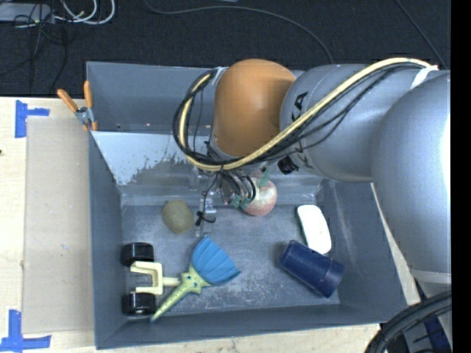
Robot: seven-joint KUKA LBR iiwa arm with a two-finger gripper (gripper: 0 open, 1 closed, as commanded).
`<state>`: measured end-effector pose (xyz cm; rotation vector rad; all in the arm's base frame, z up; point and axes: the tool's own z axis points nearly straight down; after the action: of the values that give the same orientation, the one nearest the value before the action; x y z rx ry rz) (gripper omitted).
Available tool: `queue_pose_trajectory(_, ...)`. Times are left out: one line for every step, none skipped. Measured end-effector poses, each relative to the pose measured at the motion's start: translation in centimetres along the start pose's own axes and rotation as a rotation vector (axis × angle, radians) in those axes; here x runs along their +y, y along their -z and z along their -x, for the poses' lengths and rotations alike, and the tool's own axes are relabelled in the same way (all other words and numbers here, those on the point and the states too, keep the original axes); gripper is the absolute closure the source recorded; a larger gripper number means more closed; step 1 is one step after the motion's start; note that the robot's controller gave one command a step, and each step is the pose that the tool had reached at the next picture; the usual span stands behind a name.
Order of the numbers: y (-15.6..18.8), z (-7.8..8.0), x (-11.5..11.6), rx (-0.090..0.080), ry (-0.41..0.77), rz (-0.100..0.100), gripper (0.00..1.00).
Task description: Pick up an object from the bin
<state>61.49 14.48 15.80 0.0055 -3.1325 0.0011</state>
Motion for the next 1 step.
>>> queue_pose_trajectory(0.5,0.15,-0.08,-0.007,-0.003,0.001,0.0)
